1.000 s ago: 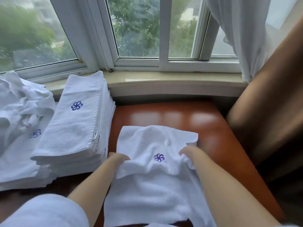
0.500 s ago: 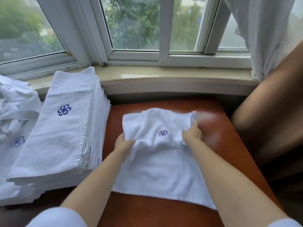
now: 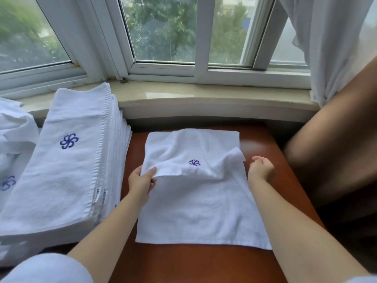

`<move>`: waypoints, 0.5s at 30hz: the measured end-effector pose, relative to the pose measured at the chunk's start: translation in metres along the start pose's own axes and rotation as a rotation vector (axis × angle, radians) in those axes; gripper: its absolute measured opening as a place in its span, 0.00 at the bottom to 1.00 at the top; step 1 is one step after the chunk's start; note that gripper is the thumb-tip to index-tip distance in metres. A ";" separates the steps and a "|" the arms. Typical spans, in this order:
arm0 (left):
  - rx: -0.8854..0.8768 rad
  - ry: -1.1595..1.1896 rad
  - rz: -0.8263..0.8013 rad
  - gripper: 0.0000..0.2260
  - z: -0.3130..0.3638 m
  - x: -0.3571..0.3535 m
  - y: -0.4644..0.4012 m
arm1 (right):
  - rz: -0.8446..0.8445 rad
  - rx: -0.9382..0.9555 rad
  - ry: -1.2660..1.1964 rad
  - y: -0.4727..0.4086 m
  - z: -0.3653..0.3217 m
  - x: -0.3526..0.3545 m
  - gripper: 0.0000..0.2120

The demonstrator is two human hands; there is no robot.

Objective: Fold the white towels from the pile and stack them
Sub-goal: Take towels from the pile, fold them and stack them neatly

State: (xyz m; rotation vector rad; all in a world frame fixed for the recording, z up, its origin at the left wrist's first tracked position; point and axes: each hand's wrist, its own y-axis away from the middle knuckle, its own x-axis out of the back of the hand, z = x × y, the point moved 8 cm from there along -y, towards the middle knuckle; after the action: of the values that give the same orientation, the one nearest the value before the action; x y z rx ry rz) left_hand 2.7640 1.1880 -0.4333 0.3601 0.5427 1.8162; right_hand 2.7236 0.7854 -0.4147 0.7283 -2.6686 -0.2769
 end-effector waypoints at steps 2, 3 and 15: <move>0.043 -0.064 -0.060 0.11 -0.012 0.002 0.014 | -0.201 -0.005 0.269 0.007 0.014 0.000 0.09; 0.067 -0.073 -0.068 0.11 -0.020 0.006 0.020 | -0.336 -0.029 0.332 0.018 0.027 -0.005 0.11; 0.186 0.029 0.062 0.15 -0.062 0.029 0.037 | -0.376 -0.010 0.341 0.021 0.025 -0.021 0.22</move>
State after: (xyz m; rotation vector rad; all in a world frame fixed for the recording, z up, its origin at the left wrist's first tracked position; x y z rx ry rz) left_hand 2.6949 1.1949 -0.4667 0.4811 0.7304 1.8376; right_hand 2.7214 0.8164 -0.4375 1.1608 -2.1997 -0.2354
